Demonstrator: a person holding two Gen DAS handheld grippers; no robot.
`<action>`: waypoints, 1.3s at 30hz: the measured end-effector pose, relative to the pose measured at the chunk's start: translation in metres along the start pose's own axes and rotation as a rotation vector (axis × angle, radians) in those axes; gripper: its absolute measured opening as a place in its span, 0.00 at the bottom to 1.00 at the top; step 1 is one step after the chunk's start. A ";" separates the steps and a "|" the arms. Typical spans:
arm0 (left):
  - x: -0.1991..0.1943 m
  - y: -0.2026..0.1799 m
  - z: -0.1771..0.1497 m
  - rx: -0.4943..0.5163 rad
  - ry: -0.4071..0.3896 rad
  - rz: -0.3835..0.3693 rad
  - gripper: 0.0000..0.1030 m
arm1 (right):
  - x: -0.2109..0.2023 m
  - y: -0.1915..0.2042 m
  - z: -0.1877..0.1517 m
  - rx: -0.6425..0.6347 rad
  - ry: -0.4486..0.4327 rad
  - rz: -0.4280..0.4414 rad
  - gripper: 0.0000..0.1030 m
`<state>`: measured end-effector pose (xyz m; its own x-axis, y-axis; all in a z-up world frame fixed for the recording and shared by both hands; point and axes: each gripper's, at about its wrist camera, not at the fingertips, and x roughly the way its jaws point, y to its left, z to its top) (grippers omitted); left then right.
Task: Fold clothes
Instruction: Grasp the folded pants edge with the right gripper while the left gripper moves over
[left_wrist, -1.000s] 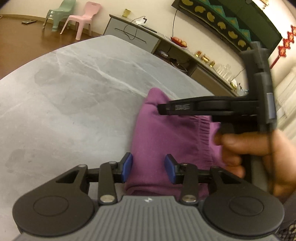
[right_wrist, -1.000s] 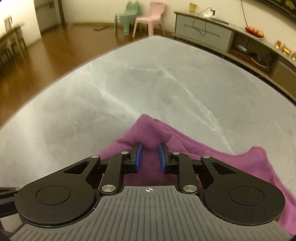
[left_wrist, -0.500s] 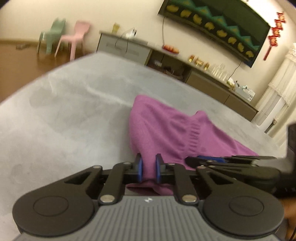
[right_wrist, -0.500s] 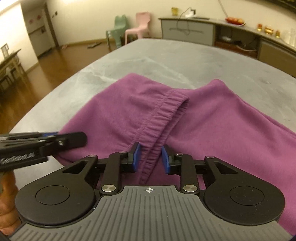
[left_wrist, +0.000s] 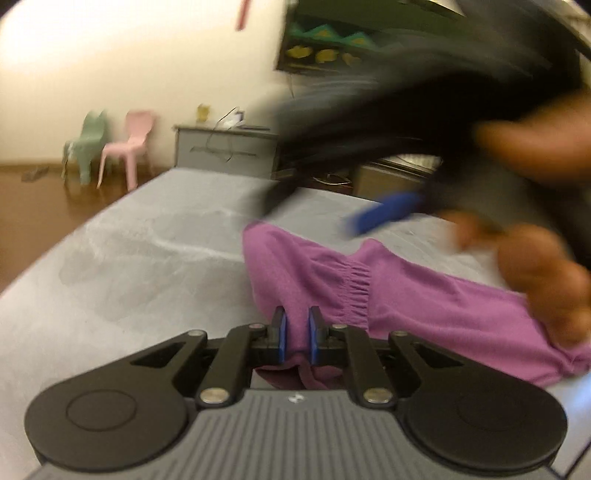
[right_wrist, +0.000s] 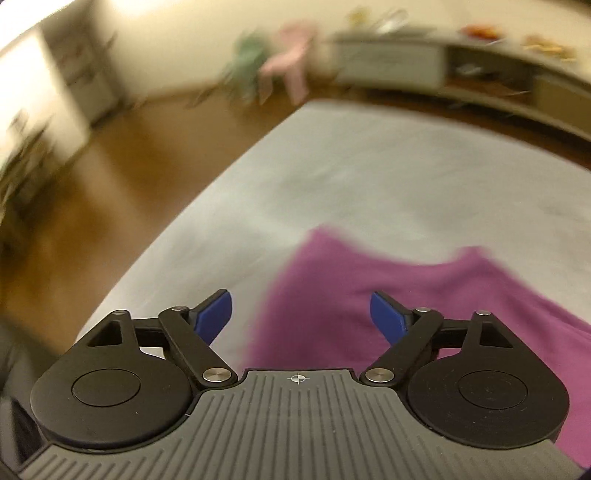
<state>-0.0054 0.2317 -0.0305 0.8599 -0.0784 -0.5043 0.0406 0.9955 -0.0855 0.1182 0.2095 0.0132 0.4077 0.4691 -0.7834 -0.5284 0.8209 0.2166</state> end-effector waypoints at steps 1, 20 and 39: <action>-0.002 -0.005 -0.001 0.039 -0.013 0.000 0.11 | 0.013 0.012 0.005 -0.045 0.055 0.005 0.79; -0.032 -0.035 0.000 0.088 -0.122 -0.290 0.25 | -0.108 -0.187 -0.095 0.266 -0.080 -0.133 0.04; 0.120 -0.087 0.064 0.342 0.148 -0.259 0.28 | -0.127 -0.190 -0.153 0.120 -0.268 -0.177 0.23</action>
